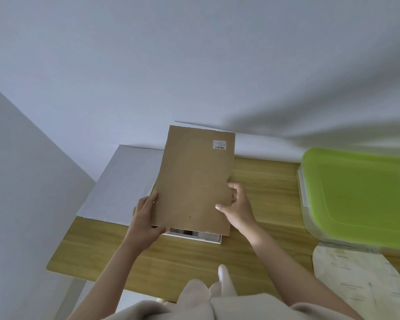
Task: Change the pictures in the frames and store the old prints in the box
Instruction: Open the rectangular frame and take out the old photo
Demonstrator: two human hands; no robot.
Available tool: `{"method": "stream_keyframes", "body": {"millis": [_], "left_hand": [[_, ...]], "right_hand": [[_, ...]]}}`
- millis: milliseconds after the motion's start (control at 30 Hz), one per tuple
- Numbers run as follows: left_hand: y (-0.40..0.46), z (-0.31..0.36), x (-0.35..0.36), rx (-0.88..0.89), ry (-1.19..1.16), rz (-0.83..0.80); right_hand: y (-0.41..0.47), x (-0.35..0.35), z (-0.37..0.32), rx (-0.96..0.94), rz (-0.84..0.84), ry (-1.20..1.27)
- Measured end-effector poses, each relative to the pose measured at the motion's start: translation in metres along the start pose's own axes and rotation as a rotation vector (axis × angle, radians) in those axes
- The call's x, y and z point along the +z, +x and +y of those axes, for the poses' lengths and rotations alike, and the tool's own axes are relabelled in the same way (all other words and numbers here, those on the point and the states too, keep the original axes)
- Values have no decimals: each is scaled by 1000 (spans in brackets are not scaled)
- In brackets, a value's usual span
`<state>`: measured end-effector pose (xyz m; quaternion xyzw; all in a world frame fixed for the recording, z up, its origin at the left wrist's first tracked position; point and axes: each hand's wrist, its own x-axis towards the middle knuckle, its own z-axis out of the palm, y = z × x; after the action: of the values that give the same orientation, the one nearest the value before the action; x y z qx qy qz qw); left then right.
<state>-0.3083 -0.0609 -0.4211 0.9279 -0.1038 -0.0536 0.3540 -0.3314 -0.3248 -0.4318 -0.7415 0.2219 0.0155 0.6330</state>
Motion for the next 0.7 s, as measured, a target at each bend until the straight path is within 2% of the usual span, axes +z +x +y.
{"method": "stream_keyframes", "body": {"millis": [200, 367, 533, 700], "left_hand": [[-20, 43, 34, 94, -121, -155], [-35, 73, 75, 93, -142, -292], [-50, 85, 104, 86, -159, -403], [-64, 82, 119, 59, -121, -416]], "right_hand": [[-27, -54, 21, 75, 190, 59], [-58, -96, 50, 149, 326, -46], [-85, -121, 77, 209, 360, -128], [-93, -129, 88, 223, 366, -254]]}}
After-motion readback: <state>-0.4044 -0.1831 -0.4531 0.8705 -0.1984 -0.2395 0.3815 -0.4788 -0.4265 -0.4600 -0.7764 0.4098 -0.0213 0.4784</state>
